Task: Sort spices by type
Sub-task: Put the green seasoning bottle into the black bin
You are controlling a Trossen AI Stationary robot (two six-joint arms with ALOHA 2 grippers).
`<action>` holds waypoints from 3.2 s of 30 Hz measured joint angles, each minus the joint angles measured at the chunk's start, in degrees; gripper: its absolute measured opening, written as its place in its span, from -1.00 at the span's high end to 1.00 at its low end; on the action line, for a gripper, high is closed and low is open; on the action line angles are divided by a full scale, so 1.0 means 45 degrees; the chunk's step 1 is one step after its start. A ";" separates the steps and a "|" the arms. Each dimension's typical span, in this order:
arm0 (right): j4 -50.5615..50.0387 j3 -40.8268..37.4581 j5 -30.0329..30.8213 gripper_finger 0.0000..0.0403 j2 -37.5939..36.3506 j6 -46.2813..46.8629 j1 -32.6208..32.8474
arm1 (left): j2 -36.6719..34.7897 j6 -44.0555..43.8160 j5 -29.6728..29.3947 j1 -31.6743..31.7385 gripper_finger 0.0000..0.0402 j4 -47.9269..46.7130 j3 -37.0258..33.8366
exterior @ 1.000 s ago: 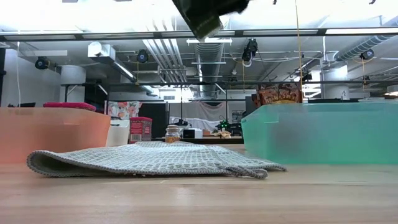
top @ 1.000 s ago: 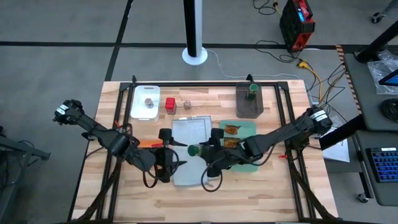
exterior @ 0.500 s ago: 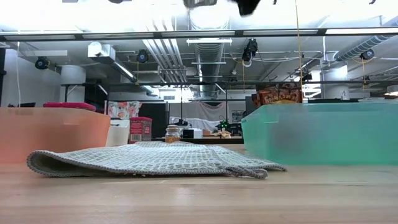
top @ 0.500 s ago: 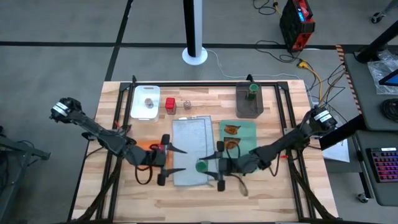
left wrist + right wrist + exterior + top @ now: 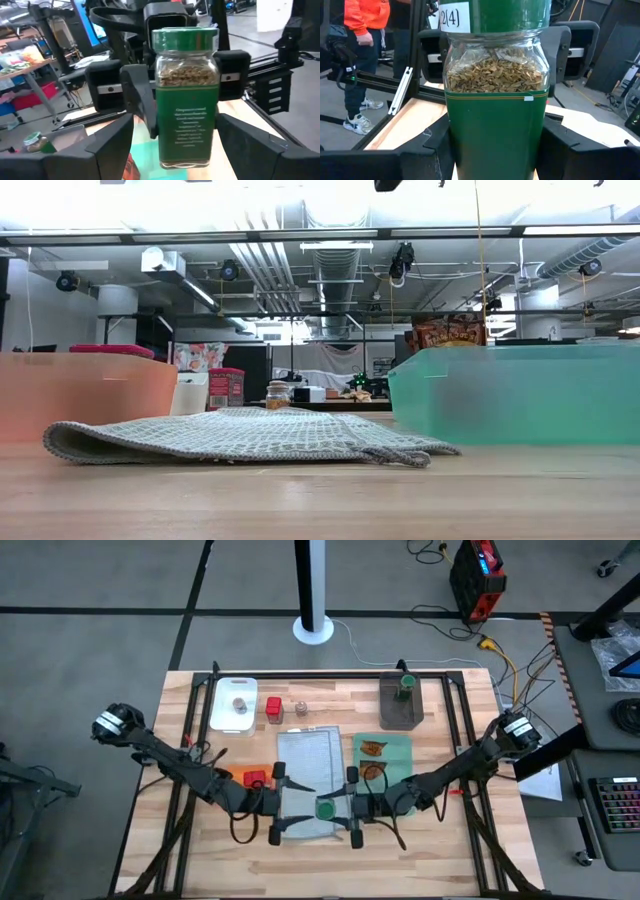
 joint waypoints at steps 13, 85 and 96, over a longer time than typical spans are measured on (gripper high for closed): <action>0.0127 0.0000 0.0006 0.07 -0.0005 0.0005 -0.0002 | 0.0820 -0.0916 0.0268 0.0130 -0.35 -0.0051 -0.0025; -0.4338 0.0331 0.4820 -0.80 -0.3075 0.1538 0.1175 | 0.1286 -0.0663 -0.1238 0.0791 0.10 0.0471 -0.0558; -0.7074 0.3224 0.4630 -0.81 -0.1470 0.1321 0.0964 | 0.1286 -0.0768 -0.1233 0.0922 0.10 0.0568 -0.0555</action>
